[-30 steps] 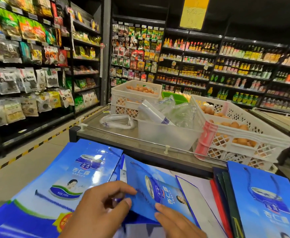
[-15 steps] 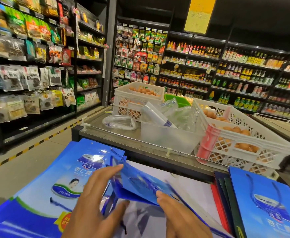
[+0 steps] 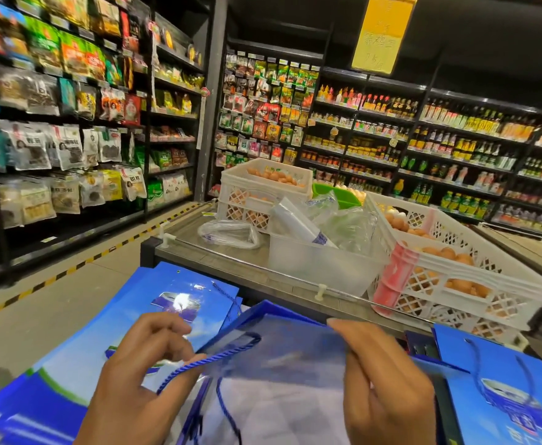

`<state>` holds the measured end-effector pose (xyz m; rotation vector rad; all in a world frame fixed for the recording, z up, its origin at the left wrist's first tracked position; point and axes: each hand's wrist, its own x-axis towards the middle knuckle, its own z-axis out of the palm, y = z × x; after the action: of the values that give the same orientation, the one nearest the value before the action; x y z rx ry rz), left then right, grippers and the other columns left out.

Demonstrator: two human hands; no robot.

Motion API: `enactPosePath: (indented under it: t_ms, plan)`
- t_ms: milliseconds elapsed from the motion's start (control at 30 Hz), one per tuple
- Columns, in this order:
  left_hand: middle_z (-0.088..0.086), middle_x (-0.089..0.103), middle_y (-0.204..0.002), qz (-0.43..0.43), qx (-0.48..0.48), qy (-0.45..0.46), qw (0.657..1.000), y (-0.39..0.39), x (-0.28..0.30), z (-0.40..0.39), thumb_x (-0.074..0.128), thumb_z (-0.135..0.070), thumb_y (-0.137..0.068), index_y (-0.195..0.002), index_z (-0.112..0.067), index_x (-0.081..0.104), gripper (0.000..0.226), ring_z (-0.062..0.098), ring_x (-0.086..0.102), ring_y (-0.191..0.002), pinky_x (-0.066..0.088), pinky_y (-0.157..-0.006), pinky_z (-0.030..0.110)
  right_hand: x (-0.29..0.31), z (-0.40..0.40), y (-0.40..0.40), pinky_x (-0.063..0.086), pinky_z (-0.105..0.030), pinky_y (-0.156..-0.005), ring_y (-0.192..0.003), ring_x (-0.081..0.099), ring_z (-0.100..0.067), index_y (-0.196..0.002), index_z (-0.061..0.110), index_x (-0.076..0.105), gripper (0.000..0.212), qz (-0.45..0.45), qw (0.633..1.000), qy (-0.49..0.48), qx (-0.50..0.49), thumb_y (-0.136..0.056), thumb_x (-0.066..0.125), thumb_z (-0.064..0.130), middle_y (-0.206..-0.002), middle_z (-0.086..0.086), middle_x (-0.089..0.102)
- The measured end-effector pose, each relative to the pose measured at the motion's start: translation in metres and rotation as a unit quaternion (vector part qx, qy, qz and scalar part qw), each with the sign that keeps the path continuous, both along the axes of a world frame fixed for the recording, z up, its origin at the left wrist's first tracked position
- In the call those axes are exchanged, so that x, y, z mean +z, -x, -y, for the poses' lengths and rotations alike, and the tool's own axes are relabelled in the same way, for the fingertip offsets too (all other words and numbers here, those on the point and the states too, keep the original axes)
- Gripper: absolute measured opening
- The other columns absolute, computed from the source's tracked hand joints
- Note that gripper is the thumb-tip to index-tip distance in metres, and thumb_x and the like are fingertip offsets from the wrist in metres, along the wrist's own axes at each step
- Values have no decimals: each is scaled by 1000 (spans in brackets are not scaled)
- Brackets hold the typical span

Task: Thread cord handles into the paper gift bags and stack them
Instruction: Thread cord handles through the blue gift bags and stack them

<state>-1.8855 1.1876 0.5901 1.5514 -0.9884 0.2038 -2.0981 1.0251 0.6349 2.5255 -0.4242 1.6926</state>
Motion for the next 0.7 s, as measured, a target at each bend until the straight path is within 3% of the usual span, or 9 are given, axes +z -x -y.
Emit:
enactPosePath:
  t_ms: [67, 133, 200, 367, 500, 633, 700]
  plan:
    - [-1, 65, -93, -26, -28, -5, 999, -2, -5, -4, 79, -36, -75, -78, -19, 68, 21, 17, 63, -83, 49, -69, 27, 18, 26, -3, 54, -36, -82, -96, 69, -20, -111, 7, 77, 32, 6, 999, -41, 22, -92, 54, -5, -105, -3, 73]
    - [6, 64, -76, -118, -81, -4, 990, -1, -9, -7, 75, -56, -70, -80, -18, 71, 40, 26, 60, -73, 49, -66, 33, 18, 30, -12, 53, -35, -82, -94, 67, -18, -110, 10, 76, 32, -6, 999, -39, 23, -91, 55, -4, -103, 2, 70]
    - [14, 63, -64, -213, -123, -14, 969, 0, -15, -7, 74, -62, -67, -78, -12, 69, 51, 33, 56, -65, 43, -61, 29, 22, 37, -18, 51, -33, -81, -91, 64, -15, -111, 14, 74, 32, -30, 998, -47, 20, -92, 54, -3, -101, 5, 68]
    - [25, 54, -58, -274, -147, -19, 950, 11, -27, -8, 72, -39, -94, -72, -8, 62, 40, 17, 49, -54, 33, -53, 24, 26, 52, -46, 52, -41, -78, -88, 63, -17, -112, 21, 72, 33, -74, 993, -90, 28, -94, 48, 6, -97, 8, 67]
    - [14, 53, -51, -282, -150, -48, 946, 15, -43, -1, 72, -44, -92, -74, -11, 64, 38, 16, 48, -51, 30, -52, 25, 3, 75, -73, 52, -42, -82, -90, 61, -18, -118, 28, 71, 45, -144, 980, -134, -18, -89, 42, 11, -98, 12, 63]
    - [4, 52, -50, -284, -133, -72, 947, 25, -56, 5, 72, -27, -75, -67, -13, 69, 16, 13, 45, -47, 31, -49, 15, -32, 92, -96, 47, -39, -86, -96, 60, -21, -119, 32, 70, 45, -213, 960, -179, -42, -91, 42, 13, -99, 10, 62]
    - [7, 59, -52, -344, -179, -101, 916, 16, -68, 7, 78, -11, -74, -69, -12, 69, 11, 9, 49, -46, 37, -50, 12, -49, 98, -102, 42, -36, -88, -105, 59, -21, -125, 33, 67, 46, -257, 946, -184, -63, -93, 46, 8, -105, 9, 61]
